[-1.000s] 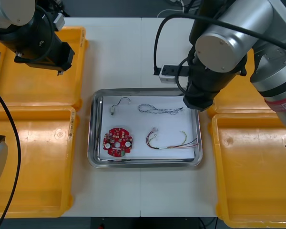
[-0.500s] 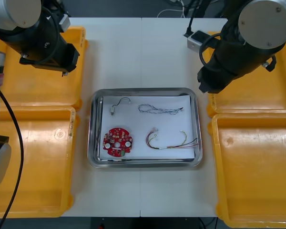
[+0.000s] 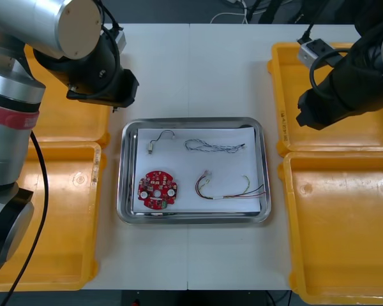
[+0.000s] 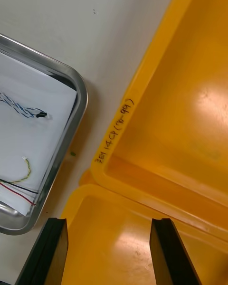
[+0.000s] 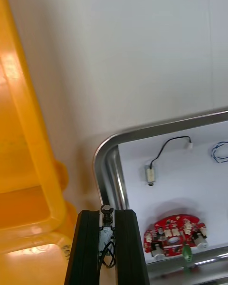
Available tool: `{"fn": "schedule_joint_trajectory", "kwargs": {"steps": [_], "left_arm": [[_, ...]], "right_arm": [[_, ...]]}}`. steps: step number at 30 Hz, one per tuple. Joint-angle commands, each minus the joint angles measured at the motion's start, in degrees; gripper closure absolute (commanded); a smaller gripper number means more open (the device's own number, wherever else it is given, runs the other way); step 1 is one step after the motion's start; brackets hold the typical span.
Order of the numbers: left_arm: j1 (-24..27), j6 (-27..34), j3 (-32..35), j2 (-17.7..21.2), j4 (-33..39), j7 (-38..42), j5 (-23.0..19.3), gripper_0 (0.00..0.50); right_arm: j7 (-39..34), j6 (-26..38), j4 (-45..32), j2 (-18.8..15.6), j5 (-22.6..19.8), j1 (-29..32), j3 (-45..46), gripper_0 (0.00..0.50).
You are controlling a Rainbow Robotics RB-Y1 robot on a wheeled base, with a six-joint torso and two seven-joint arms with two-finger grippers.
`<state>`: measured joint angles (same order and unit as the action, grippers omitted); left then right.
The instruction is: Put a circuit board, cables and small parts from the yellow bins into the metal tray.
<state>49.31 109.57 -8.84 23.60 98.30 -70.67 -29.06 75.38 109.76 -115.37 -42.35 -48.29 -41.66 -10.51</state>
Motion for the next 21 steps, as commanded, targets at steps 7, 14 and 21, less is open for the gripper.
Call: {"fn": "schedule_joint_trajectory", "kwargs": {"steps": [7,14,21], "left_arm": [[1.1,-1.7,-10.3,-3.2,2.2,14.9,-0.4,0.500],[1.4,-4.1,-14.2,-4.3,1.5,19.7,-0.8,0.500],[1.4,-9.1,-17.1,-4.6,-3.3,20.2,0.8,0.500]], "right_arm": [[-8.9,0.2,-6.4,-4.7,-0.2,9.8,8.8,0.000],[-9.6,0.2,-7.4,-4.6,2.7,15.4,14.1,0.000],[-10.5,0.2,-7.6,-3.7,3.6,20.0,19.0,0.000]]}}
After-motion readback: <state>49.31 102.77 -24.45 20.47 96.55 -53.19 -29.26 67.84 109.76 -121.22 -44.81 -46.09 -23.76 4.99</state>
